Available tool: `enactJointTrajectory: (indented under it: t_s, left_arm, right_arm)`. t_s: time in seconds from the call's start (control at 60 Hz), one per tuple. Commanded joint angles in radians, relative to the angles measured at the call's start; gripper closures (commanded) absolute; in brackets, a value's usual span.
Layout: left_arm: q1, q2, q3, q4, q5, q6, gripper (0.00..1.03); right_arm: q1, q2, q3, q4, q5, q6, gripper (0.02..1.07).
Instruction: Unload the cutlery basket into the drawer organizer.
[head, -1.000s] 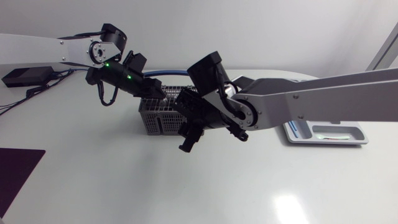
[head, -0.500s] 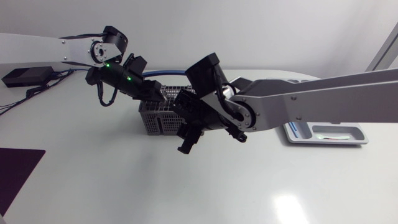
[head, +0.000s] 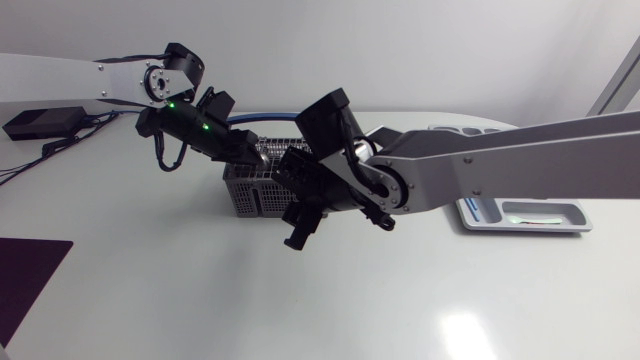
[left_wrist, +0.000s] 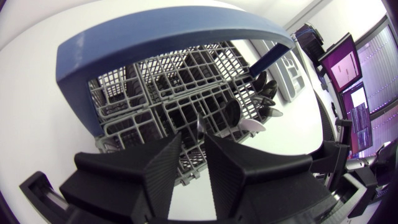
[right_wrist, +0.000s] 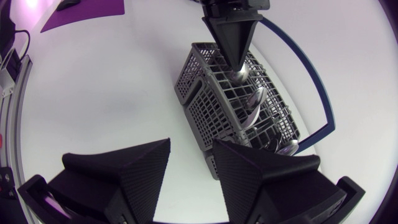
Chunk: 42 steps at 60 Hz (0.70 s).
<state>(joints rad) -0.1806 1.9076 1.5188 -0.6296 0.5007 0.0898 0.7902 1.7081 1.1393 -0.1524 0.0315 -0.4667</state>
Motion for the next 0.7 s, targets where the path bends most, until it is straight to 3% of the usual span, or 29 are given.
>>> enactJointTrajectory:
  t_s: [0.0,0.683]
  left_arm:
    - [-0.008,-0.01,0.03,-0.012,0.015,0.013,0.73]
    - [-0.03,0.03,0.073,-0.027,0.015,0.018,0.73]
  right_arm:
    - [0.009,0.022,-0.006,0.01,0.011,0.023,0.54]
    - [0.015,0.024,-0.009,0.01,0.021,0.019,0.52]
